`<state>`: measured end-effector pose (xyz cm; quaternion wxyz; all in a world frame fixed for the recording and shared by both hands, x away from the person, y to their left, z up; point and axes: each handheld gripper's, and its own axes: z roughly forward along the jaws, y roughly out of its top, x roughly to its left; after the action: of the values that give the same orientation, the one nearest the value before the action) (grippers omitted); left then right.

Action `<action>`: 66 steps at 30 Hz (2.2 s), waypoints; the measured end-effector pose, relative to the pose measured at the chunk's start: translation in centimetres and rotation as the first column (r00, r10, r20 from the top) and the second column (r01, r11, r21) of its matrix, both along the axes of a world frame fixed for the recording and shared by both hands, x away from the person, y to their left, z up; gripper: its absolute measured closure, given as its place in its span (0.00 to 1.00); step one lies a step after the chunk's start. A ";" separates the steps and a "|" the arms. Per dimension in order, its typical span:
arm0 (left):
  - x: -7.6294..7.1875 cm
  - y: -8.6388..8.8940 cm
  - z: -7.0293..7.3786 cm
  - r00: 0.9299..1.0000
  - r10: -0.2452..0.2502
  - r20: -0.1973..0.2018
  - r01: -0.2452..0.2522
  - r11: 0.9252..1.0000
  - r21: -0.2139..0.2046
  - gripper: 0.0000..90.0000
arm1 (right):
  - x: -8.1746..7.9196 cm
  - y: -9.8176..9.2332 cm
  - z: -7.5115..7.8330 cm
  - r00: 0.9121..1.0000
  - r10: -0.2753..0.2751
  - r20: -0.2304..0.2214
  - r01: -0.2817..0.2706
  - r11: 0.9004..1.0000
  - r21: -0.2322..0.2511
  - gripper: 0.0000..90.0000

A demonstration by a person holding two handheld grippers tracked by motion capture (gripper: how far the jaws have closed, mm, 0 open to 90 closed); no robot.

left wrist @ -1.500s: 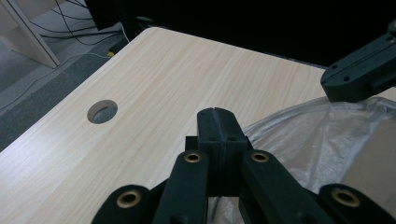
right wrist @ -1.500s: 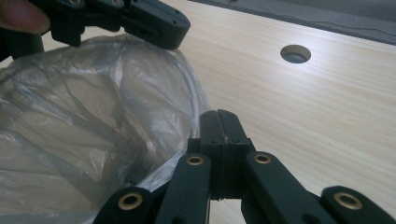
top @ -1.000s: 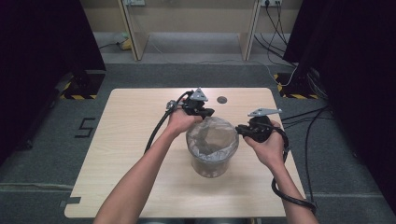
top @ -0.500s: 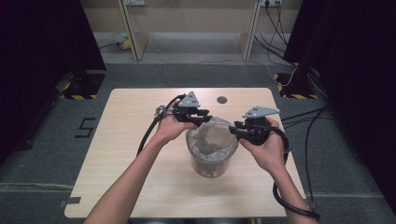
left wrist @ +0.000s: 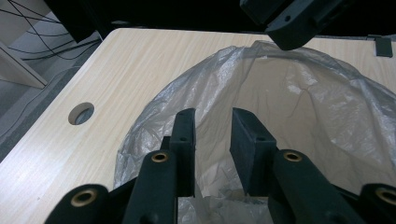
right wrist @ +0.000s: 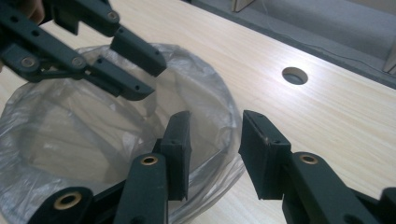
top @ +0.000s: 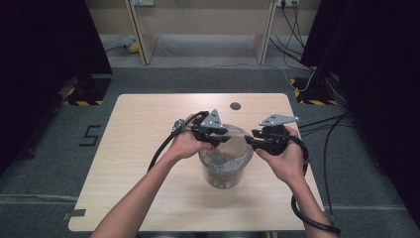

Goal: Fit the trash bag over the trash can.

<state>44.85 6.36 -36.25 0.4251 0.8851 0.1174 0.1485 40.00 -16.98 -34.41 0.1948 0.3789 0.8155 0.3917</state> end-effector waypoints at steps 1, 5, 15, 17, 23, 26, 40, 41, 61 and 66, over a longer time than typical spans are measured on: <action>0.0 0.0 0.0 1.000 0.000 0.000 0.000 1.000 0.000 0.78 | 0.0 0.0 0.0 1.000 0.000 0.000 0.000 1.000 0.000 0.70; 0.1 -0.4 -0.2 1.000 -0.001 0.005 0.001 1.000 0.022 0.80 | -0.3 0.9 -0.3 0.998 0.059 -0.001 -0.059 0.998 -0.011 0.70; 1.3 1.0 -1.3 1.000 0.019 0.002 -0.019 0.999 0.044 0.83 | -0.9 0.4 -1.6 0.996 0.082 -0.035 -0.083 0.996 -0.033 0.70; 1.6 1.4 -1.5 0.999 0.035 0.003 -0.035 0.999 0.041 0.83 | -1.0 0.3 -1.4 0.996 0.083 -0.032 -0.084 0.995 -0.044 0.69; 1.6 1.8 -1.4 0.999 0.046 0.019 -0.047 0.999 0.027 0.80 | -1.1 0.6 -1.2 0.996 0.089 -0.026 -0.091 0.994 -0.054 0.68; 0.7 1.9 -0.7 0.999 0.027 0.030 -0.027 1.000 0.003 0.79 | -1.4 1.0 -0.8 0.995 0.098 -0.006 -0.098 0.995 -0.036 0.67; -1.1 4.5 -0.7 0.995 0.036 0.088 -0.043 0.996 0.074 0.80 | -3.1 3.0 -1.4 0.972 0.227 -0.068 -0.232 0.969 -0.085 0.63; -1.0 4.8 -0.7 0.995 0.043 0.091 -0.050 0.996 0.075 0.79 | -3.2 2.9 -1.5 0.970 0.232 -0.073 -0.238 0.967 -0.086 0.63; -2.8 8.6 0.3 0.970 0.243 -0.010 -0.239 0.944 -0.228 0.32 | -2.8 -2.1 -0.4 0.998 -0.031 0.051 0.024 0.991 0.128 0.51; -3.8 11.2 0.4 0.949 0.315 -0.010 -0.307 0.915 -0.261 0.26 | -3.1 -3.9 -0.9 0.994 -0.087 0.061 0.077 0.986 0.150 0.50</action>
<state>41.09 17.52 -35.88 0.5100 0.7894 0.2682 0.2116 36.93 -20.92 -35.28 0.2097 0.4121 0.7609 0.4552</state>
